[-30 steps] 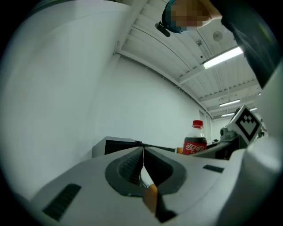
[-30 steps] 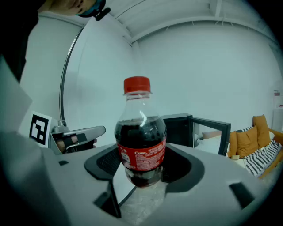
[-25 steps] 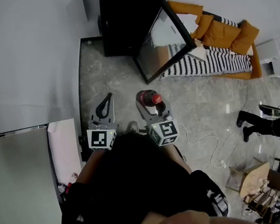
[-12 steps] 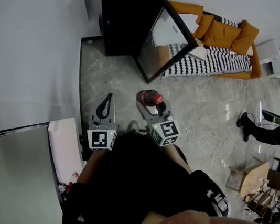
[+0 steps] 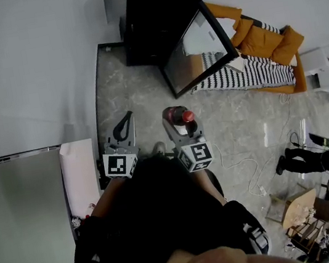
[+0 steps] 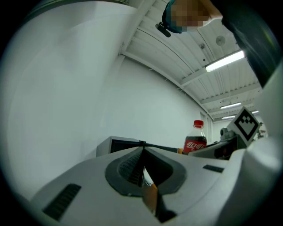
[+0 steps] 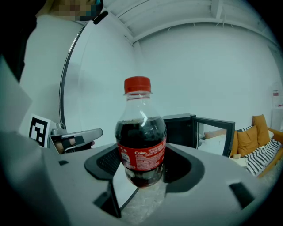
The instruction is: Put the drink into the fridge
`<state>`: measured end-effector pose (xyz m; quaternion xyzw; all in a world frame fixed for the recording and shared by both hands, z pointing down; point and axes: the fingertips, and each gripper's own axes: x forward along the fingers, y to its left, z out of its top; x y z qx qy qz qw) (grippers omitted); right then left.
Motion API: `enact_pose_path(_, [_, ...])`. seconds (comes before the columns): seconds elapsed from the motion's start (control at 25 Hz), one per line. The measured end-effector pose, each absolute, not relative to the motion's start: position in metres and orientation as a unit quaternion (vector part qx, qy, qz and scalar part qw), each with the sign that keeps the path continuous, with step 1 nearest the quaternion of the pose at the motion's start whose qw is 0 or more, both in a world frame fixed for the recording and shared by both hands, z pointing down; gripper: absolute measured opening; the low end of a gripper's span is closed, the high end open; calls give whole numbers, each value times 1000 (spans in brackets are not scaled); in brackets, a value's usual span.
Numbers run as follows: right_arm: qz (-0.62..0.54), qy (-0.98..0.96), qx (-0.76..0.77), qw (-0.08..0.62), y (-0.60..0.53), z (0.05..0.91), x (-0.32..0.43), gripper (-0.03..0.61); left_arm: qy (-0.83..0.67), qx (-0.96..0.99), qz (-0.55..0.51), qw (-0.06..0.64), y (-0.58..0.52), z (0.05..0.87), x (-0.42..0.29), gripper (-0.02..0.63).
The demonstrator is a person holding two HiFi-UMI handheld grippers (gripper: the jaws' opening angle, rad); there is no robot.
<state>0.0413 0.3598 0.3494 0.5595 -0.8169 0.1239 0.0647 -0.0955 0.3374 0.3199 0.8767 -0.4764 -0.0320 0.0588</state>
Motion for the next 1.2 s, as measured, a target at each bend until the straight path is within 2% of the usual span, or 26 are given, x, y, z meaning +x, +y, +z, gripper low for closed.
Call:
enact_pose_path(0.52, [129, -790, 595, 67, 353, 355, 1, 295, -458, 886, -46, 52, 323, 314, -154, 5])
enact_pose_path(1.2, [124, -798, 587, 66, 295, 357, -3, 295, -468, 881, -47, 57, 272, 322, -158, 5])
